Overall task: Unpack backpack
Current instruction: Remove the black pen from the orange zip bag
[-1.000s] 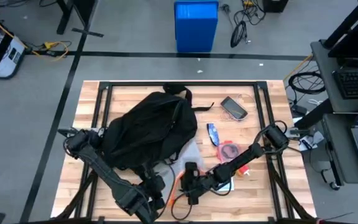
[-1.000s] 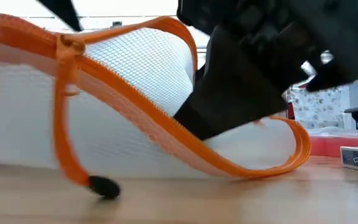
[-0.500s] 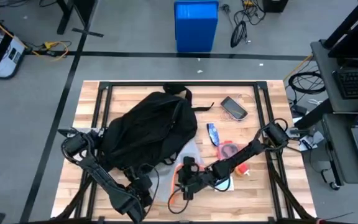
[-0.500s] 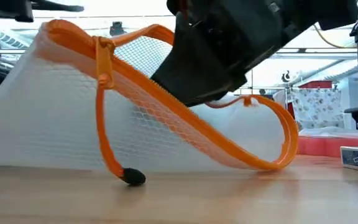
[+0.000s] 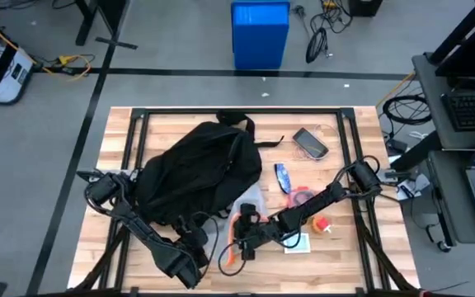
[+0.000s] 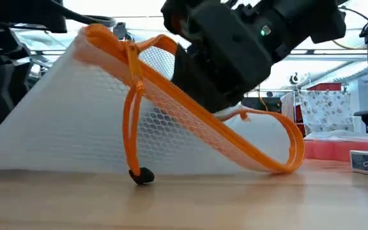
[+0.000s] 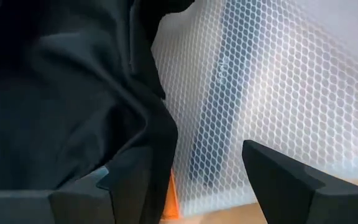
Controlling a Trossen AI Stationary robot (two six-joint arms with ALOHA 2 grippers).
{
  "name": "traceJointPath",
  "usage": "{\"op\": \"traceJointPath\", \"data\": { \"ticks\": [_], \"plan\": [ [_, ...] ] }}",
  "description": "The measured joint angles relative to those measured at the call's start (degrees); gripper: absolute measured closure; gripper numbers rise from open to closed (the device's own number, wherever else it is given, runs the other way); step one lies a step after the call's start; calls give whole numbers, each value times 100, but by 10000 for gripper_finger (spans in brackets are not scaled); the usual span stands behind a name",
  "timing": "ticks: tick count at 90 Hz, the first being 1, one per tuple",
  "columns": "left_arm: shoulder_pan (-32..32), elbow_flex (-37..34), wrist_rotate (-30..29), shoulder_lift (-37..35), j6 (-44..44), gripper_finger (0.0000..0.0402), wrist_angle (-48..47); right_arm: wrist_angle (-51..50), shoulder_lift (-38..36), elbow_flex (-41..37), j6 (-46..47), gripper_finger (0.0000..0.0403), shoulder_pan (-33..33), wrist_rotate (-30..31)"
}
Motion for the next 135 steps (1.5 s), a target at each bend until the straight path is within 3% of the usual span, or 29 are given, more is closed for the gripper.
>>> {"op": "traceJointPath", "data": {
  "ticks": [56, 96, 112, 135],
  "plan": [
    [64, 2, 69, 2, 105, 162, -10, 0, 367, 23, 330, 188, -298, -534],
    [66, 2, 110, 4, 96, 162, -9, -963, 348, 422, 650, 188, -107, -456],
    [66, 2, 111, 4, 94, 162, -9, -880, 345, 412, 557, 189, -190, -436],
    [75, 2, 112, 4, 87, 162, -2, -792, 354, 409, 433, 249, -195, -464]
  ]
}}
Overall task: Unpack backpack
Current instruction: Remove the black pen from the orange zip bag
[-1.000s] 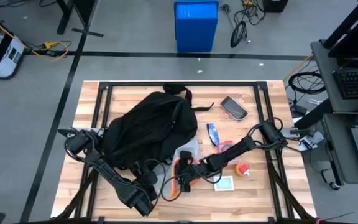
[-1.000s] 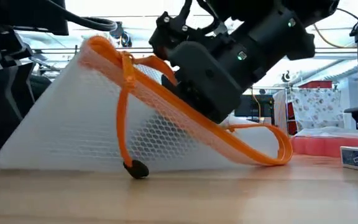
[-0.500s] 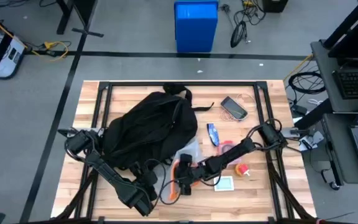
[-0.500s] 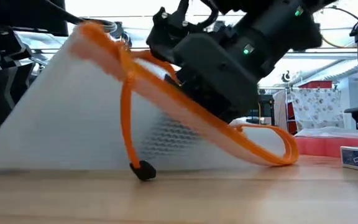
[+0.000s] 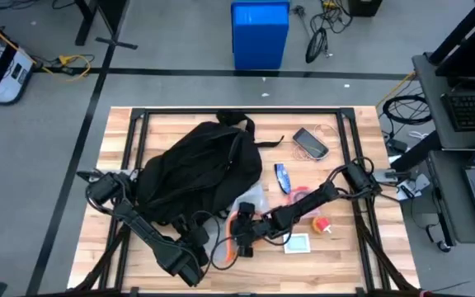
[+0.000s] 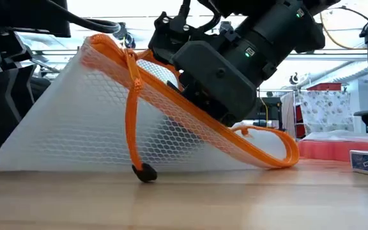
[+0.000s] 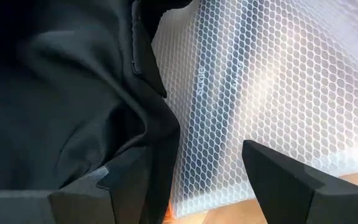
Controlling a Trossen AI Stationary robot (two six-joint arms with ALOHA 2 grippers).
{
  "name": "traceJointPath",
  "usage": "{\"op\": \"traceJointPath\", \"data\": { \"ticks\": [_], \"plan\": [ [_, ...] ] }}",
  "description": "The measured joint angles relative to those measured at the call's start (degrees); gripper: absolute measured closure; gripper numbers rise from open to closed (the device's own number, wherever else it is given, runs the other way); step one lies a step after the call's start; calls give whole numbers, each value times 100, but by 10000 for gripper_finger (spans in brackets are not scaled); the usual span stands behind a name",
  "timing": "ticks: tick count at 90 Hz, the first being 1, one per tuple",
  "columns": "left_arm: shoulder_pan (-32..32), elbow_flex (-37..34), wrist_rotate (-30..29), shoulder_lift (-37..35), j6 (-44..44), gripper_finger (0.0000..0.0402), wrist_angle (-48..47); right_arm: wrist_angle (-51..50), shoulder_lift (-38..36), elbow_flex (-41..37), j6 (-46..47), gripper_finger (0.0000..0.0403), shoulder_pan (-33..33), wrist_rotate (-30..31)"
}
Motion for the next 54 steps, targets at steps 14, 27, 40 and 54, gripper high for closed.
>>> {"op": "traceJointPath", "data": {
  "ticks": [14, 27, 40, 54],
  "plan": [
    [22, 0, 1, 0, -9, 162, 2, 2, 0, 0, -29, 298, -2, 1],
    [18, 0, -4, 0, -9, 162, 2, 2, 0, 0, -47, 332, -2, 2],
    [18, 0, -4, 0, -9, 162, 2, 4, -1, 0, -70, 353, 1, -48],
    [21, 2, -9, 0, -7, 162, 1, -245, -135, -5, 94, 368, 7, -317]
  ]
}}
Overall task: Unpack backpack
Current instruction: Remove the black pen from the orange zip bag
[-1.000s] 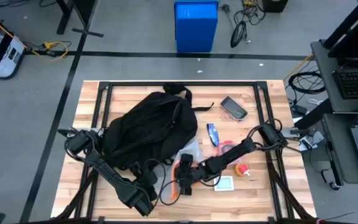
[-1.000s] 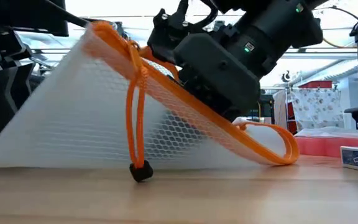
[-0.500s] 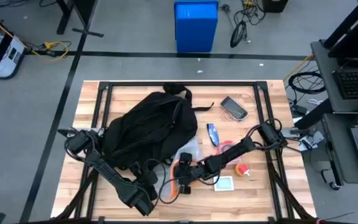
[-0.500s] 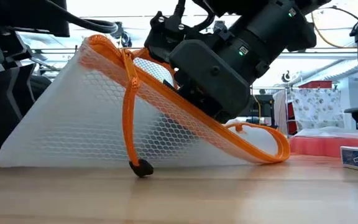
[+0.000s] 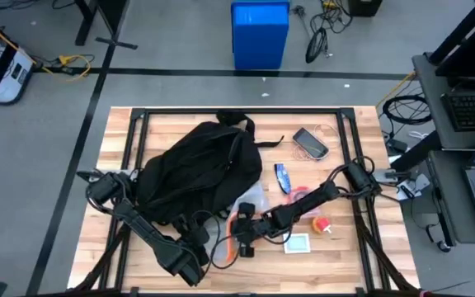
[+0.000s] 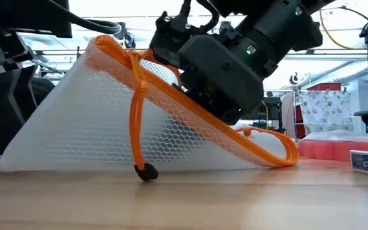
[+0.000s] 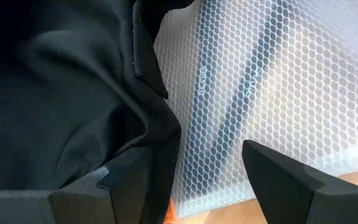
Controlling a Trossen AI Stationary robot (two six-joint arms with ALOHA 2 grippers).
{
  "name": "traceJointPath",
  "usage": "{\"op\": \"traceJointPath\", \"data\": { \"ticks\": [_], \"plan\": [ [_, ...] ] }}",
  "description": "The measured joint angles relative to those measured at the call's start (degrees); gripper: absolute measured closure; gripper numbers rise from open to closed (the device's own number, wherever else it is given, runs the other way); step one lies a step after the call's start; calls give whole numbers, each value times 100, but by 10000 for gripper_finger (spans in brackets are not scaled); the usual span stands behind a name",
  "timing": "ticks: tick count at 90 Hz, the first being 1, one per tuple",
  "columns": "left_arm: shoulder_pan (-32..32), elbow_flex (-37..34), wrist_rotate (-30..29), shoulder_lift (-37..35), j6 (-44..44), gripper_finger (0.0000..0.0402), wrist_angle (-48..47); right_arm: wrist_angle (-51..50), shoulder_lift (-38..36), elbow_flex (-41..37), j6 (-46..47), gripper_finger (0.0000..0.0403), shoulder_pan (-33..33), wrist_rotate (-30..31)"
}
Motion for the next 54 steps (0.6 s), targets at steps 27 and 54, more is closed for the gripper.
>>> {"op": "traceJointPath", "data": {
  "ticks": [27, 54],
  "plan": [
    [-3, 0, -2, 0, 15, 162, -19, -712, -478, -3, 245, 379, 159, -120],
    [-1, 0, -11, 0, 15, 162, -12, -421, -453, 1, -92, 335, 206, -111]
  ]
}}
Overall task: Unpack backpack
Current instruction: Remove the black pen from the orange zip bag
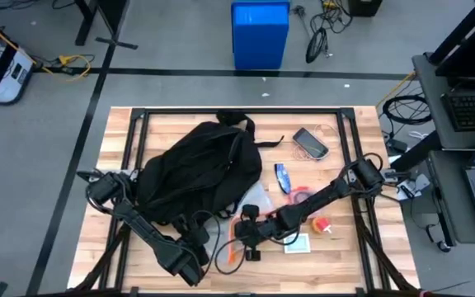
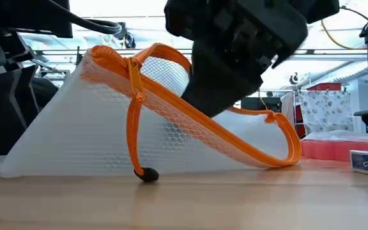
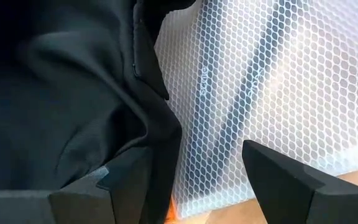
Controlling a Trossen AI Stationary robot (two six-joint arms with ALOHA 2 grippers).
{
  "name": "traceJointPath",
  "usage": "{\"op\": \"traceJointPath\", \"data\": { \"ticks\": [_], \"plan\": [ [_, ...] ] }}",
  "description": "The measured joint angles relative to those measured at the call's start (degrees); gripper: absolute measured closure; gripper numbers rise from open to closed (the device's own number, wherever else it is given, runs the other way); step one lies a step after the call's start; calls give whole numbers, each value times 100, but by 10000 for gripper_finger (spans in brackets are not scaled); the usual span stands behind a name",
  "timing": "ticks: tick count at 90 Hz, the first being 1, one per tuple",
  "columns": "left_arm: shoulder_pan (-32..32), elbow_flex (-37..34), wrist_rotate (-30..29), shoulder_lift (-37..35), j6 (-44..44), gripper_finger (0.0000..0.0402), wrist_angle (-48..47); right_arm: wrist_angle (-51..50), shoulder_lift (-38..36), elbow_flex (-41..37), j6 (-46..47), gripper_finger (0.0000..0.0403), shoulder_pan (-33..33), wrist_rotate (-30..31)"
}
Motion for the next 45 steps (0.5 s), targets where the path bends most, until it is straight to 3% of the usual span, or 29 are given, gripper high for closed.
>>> {"op": "traceJointPath", "data": {
  "ticks": [22, 45],
  "plan": [
    [26, 0, -20, 2, 4, 162, 2, 460, 28, 2, -174, 235, -53, -4],
    [86, 0, -22, 2, 4, 162, 19, 659, 158, 7, -272, 222, -272, -167]
  ]
}}
